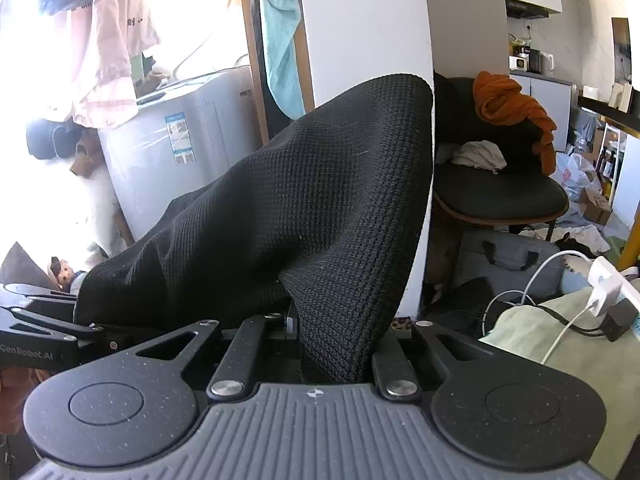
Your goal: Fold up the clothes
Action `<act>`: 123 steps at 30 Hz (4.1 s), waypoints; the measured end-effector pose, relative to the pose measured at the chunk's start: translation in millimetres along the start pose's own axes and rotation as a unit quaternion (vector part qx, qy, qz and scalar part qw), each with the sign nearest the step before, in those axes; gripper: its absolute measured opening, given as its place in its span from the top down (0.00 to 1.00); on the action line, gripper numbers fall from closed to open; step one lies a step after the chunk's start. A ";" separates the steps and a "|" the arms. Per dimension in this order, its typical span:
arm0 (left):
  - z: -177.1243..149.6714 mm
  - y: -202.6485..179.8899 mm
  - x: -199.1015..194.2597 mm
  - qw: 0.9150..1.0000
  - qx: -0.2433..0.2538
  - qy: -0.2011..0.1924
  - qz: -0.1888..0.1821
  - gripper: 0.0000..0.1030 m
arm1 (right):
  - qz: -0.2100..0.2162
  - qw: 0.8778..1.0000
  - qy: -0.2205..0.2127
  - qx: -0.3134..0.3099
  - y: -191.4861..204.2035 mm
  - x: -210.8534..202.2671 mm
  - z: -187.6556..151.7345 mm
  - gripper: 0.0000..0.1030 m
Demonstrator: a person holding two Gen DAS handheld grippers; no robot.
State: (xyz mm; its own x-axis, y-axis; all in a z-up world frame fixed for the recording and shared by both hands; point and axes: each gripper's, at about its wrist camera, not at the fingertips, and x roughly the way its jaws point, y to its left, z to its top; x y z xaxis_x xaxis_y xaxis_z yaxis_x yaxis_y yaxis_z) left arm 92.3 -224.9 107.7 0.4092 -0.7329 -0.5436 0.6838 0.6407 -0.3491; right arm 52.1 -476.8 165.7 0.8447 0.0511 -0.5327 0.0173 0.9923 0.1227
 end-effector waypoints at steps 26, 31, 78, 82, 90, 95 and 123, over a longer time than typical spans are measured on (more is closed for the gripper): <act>-118.0 37.2 189.0 0.997 0.026 0.040 -0.064 0.67 | -0.037 0.996 0.053 0.056 -114.3 98.8 -147.9 0.90; -134.9 67.5 221.2 0.997 0.006 0.036 -0.061 0.67 | -0.037 0.996 0.059 0.050 -121.5 146.1 -168.7 0.90; -168.6 252.7 442.6 0.991 -0.121 0.030 -0.040 0.67 | -0.033 0.989 0.147 0.005 -196.7 467.2 -211.9 0.89; -170.1 268.7 452.3 0.988 -0.149 0.031 -0.035 0.67 | -0.028 0.987 0.161 0.004 -200.8 487.6 -210.2 0.87; -172.6 291.2 471.3 0.980 -0.195 0.038 -0.032 0.67 | -0.032 0.979 0.198 0.026 -214.7 519.3 -203.8 0.81; -173.4 297.5 475.6 0.976 -0.208 0.042 -0.038 0.67 | -0.043 0.971 0.232 0.028 -215.2 528.1 -202.4 0.81; -182.0 308.0 481.9 0.967 -0.248 0.045 -0.039 0.67 | -0.146 0.961 0.236 0.006 -229.8 543.5 -173.8 0.67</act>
State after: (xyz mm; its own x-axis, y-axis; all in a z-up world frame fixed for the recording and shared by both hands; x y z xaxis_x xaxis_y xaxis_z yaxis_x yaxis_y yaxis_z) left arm 390.2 -339.0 -400.7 0.2983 -0.7754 -0.5566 0.3282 0.6309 -0.7030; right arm 414.2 -657.4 -297.6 0.4673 -0.1802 -0.8655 0.2251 0.9710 -0.0806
